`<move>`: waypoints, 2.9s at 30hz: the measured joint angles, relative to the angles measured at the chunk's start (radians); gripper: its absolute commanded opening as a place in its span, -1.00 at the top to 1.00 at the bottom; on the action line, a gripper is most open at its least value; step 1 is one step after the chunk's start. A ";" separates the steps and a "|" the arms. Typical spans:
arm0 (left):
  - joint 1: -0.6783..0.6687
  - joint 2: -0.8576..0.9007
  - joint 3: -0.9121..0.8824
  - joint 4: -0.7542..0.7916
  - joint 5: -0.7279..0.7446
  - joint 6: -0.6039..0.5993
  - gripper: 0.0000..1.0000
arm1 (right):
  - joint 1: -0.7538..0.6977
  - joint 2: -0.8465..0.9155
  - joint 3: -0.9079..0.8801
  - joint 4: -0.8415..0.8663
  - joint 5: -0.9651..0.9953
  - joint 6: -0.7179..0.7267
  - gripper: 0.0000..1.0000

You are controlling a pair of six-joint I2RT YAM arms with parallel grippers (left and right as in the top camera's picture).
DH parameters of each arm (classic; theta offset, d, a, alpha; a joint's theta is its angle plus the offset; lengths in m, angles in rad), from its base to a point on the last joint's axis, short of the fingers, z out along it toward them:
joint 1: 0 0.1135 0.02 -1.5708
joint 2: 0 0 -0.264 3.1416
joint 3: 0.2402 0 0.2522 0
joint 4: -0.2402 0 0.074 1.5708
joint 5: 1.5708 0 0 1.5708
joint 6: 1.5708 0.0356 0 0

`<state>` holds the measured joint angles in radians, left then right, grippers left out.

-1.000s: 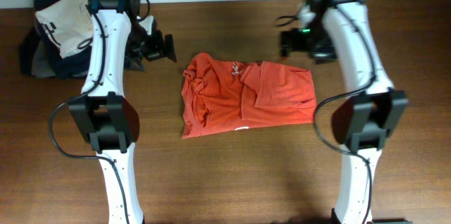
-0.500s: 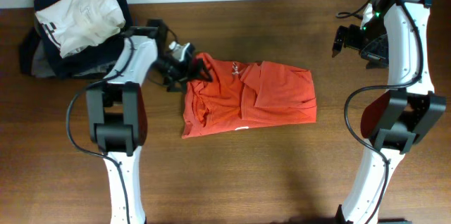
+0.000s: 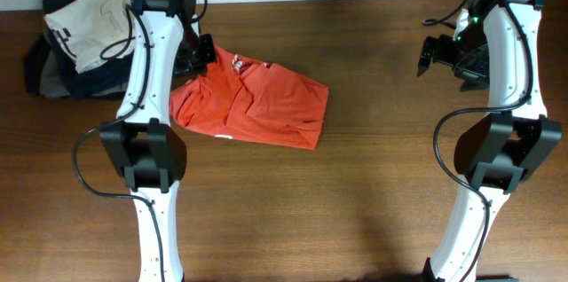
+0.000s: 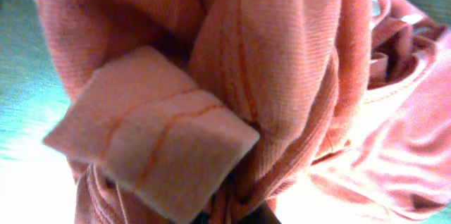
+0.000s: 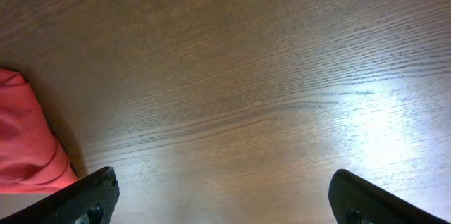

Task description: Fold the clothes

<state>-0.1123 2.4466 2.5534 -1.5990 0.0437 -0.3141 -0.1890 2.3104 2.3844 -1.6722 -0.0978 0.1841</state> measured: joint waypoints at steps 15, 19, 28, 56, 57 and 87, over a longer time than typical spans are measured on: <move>-0.430 0.057 0.031 0.102 0.103 0.019 -0.98 | 0.076 0.000 0.000 0.000 -0.027 0.000 -0.97; -0.340 0.056 0.192 -0.063 0.068 0.021 -0.98 | 0.076 0.000 0.000 0.000 -0.027 0.000 -0.97; -0.105 0.054 -0.146 0.203 0.411 0.227 -0.98 | 0.076 0.000 0.000 0.003 -0.027 0.000 -0.97; -0.131 0.059 -0.003 -0.088 0.507 0.254 0.99 | 0.076 0.000 0.000 -0.004 -0.027 0.000 -0.97; -0.153 0.059 -0.003 -0.088 0.532 0.254 0.99 | 0.076 0.000 0.000 -0.005 -0.027 0.000 -0.97; -0.182 0.185 -0.134 -0.011 0.075 0.051 -0.20 | 0.352 0.000 0.000 0.134 -0.216 0.005 -0.97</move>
<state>-0.2947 2.6320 2.4195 -1.6096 0.1184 -0.2626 0.1627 2.3104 2.3844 -1.5387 -0.3134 0.1890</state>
